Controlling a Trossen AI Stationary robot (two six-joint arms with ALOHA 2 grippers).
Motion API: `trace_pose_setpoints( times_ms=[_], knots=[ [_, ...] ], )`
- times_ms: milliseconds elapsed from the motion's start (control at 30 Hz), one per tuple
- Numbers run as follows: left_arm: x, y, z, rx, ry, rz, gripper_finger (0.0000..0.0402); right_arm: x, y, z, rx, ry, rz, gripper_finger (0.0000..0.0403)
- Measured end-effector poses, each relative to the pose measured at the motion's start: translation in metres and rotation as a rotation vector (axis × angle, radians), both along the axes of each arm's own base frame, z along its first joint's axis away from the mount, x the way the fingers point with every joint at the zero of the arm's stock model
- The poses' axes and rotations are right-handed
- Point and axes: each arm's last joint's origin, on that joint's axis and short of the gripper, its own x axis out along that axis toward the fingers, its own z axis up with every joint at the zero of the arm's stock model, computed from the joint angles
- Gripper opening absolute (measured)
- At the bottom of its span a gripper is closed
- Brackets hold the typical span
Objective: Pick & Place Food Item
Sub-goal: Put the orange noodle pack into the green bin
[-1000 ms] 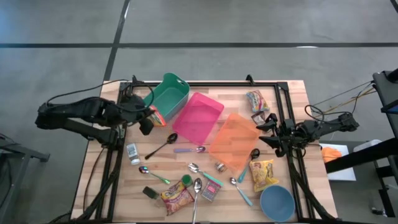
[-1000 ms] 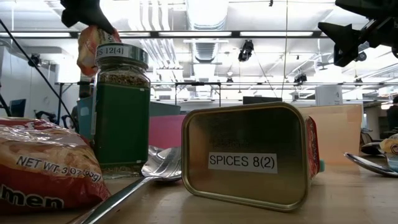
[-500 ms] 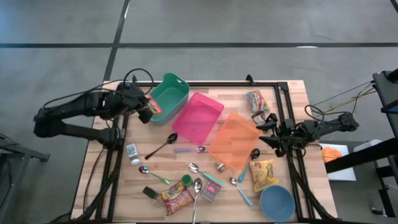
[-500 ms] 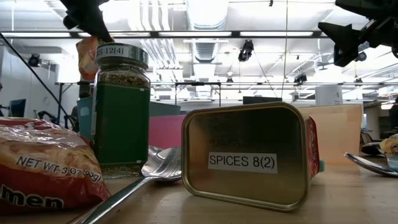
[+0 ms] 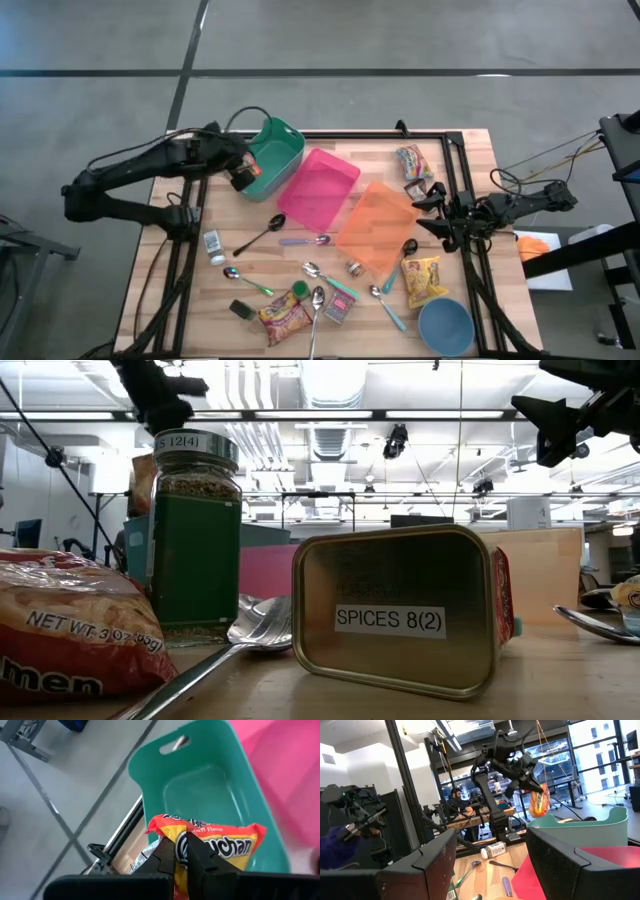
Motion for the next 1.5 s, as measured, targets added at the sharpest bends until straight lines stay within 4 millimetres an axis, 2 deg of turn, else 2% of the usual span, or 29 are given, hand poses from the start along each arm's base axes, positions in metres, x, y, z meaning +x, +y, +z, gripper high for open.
trace_pose_setpoints(
  times_ms=[233,500,633,867,967,1300,1500],
  knots=[
    [0.024,0.012,-0.019,0.009,0.121,-0.037,0.0010,0.000,0.000,0.000,0.003,0.000,0.001,0.0235],
    [0.036,0.017,-0.036,-0.066,0.182,-0.079,0.0010,0.000,0.000,0.000,0.004,0.000,0.001,0.0235],
    [0.033,0.025,-0.042,-0.144,0.201,-0.092,0.0010,0.000,0.000,0.000,0.003,0.000,0.001,0.0235],
    [0.018,0.049,-0.046,-0.346,0.128,-0.034,0.0010,0.000,0.000,0.000,0.004,0.000,0.001,0.0235],
    [0.013,0.055,-0.052,-0.392,0.161,-0.002,0.0010,0.000,0.000,0.000,0.004,0.000,0.001,0.0235],
    [0.015,0.058,-0.080,-0.470,0.276,0.009,0.0010,0.000,0.000,0.000,0.003,0.000,0.001,0.0235],
    [0.016,0.059,-0.087,-0.471,0.289,-0.011,0.0010,0.000,0.000,0.000,0.003,0.001,0.002,0.0235]
  ],
)
